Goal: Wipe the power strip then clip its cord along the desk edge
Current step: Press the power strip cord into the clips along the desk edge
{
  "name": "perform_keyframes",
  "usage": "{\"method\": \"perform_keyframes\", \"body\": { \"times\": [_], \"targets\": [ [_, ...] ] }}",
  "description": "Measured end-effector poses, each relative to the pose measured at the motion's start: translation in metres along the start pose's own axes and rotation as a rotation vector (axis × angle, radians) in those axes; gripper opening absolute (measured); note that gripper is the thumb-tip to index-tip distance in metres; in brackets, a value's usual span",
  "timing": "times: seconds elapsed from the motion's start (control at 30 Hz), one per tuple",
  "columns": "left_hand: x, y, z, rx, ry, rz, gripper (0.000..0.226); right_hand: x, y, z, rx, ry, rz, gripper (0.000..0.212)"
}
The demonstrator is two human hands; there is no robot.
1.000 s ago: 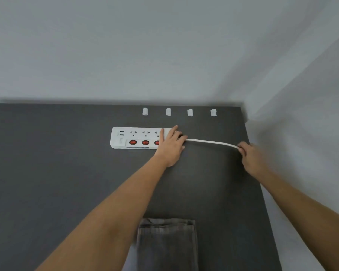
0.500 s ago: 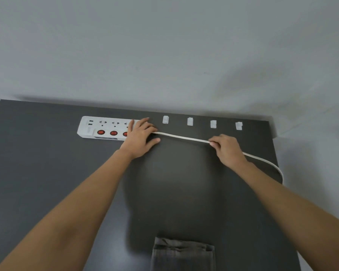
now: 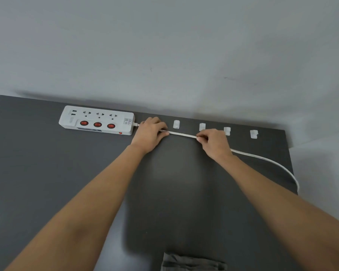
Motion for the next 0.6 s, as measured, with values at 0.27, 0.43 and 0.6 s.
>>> {"method": "perform_keyframes", "body": {
  "times": [0.27, 0.43, 0.6],
  "targets": [
    [-0.013, -0.006, 0.002, -0.007, 0.187, -0.052, 0.022, -0.051, -0.039, 0.005, 0.032, 0.007, -0.104, 0.015],
    [-0.014, -0.013, 0.003, 0.079, 0.202, -0.086, 0.019, -0.067, -0.060, 0.015, -0.056, 0.116, -0.154, 0.021],
    [-0.015, -0.019, 0.004, 0.124, 0.183, -0.124, 0.022, -0.069, -0.066, 0.015, -0.087, 0.230, -0.231, 0.028]
  ]
}}
Point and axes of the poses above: each hand's wrist, its own y-axis away from the middle knuckle, its own z-axis out of the palm, x = y × z, the point moved 4 cm from there along -y, towards the middle knuckle, and after that the axes turned 12 degrees about y, right-handed, at the moved point
